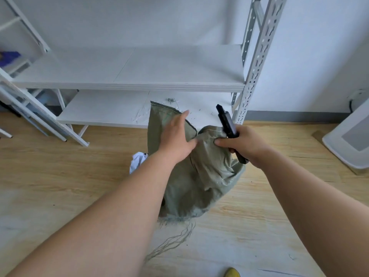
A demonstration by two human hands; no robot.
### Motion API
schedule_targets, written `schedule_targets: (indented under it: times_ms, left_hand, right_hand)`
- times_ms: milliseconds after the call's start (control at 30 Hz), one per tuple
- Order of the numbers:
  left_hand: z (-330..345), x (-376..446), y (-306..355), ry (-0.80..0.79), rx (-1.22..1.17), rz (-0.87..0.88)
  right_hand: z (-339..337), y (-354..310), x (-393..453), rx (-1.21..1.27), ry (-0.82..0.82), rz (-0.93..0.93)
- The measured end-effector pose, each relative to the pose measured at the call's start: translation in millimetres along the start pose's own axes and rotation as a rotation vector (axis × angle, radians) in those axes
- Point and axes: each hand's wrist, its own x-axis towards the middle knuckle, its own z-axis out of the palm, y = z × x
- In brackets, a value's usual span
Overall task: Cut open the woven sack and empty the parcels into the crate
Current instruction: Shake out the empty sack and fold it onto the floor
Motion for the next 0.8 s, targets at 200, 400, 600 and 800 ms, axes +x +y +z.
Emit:
schedule_targets:
  times_ms: [200, 400, 600, 800]
  left_hand:
    - [3.8, 24.1, 56.4, -0.309, 0.367, 0.211]
    - [-3.5, 31.9, 60.0, -0.003, 0.309, 0.069]
    - [-20.2, 46.6, 29.6, 0.214, 0.405, -0.163]
    - [-3.7, 43.6, 30.4, 0.058, 0.197, 0.121]
  right_hand:
    - [-36.5, -10.1, -9.3, -0.127, 0.029, -0.012]
    - [-74.0, 10.2, -10.7, -0.321, 0.116, 0.089]
    - [-107.4, 33.4, -20.0, -0.417, 0.599, 0.273]
    - [-98.6, 37.2, -23.3, -0.382, 0.695, 0.148]
